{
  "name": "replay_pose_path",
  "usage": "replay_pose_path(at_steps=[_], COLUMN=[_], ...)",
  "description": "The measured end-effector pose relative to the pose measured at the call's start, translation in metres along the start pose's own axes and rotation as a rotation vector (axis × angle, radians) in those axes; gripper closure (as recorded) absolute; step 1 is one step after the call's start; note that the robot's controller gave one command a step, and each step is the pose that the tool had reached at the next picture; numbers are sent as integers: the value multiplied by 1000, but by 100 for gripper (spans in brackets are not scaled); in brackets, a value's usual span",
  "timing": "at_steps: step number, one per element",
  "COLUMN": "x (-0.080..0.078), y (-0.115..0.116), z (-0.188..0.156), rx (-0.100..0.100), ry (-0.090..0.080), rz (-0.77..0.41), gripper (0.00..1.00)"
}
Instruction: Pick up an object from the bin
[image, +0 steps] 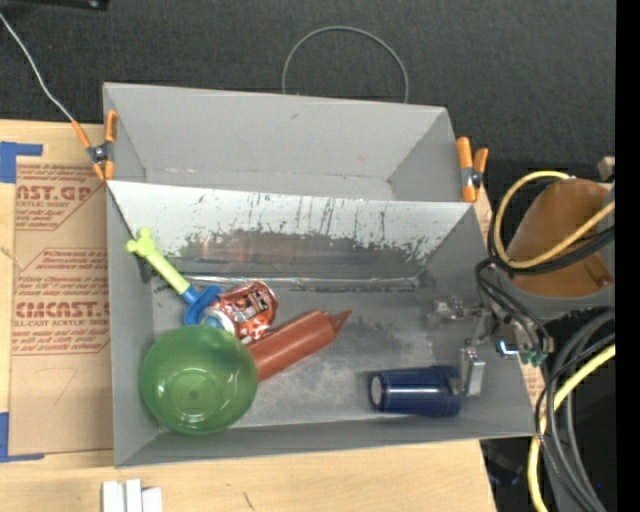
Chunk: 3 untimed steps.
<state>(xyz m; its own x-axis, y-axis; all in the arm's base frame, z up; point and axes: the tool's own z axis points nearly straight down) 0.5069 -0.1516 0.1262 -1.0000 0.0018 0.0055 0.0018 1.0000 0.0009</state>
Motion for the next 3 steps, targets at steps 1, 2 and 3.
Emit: replay_pose_path(at_steps=[1, 2, 3], x=[-2, 14, 5], y=[1, 10, 52], z=[-4, 50, 57], rx=[1, 3, 2], ry=[-7, -2, -6], rz=[-3, -52, -330], gripper=[0, 0, 100])
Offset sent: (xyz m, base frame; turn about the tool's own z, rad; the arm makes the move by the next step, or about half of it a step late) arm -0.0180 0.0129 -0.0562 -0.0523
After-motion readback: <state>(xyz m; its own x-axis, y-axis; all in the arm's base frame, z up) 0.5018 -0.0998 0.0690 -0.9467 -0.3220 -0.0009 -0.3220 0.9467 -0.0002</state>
